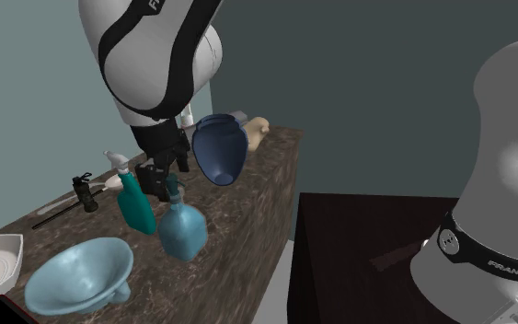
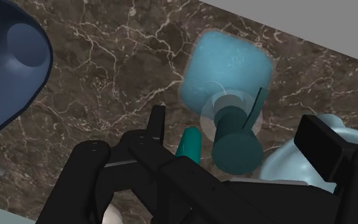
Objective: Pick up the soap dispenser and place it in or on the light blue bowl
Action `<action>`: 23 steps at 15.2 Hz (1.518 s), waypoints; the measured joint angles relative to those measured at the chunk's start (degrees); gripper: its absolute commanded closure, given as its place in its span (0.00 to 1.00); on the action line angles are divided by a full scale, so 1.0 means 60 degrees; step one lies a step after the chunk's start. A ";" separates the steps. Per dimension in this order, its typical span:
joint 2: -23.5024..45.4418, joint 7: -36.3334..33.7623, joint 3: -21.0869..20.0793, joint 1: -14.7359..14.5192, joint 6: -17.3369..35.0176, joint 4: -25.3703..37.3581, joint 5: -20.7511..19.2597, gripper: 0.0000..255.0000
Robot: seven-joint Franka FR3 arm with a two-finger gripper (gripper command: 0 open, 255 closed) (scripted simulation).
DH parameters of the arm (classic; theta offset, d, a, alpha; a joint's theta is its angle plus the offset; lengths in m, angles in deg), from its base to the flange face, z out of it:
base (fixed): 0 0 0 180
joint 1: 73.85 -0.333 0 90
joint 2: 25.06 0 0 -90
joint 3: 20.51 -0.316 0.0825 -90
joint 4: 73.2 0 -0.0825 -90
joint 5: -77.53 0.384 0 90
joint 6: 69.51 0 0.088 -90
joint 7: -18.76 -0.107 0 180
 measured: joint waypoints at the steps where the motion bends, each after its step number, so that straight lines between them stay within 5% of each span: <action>1: 0.0019 0.0004 0.0001 0.0005 0.0026 -0.0006 0.0002 0.00; 5: 0.0032 0.0005 0.0001 0.0007 0.0053 -0.0016 0.0002 0.00; 6: 0.0032 0.0005 0.0001 0.0007 0.0053 -0.0016 0.0002 1.00; 23: -0.0521 0.0037 0.0017 -0.0027 -0.0597 0.0084 -0.0031 1.00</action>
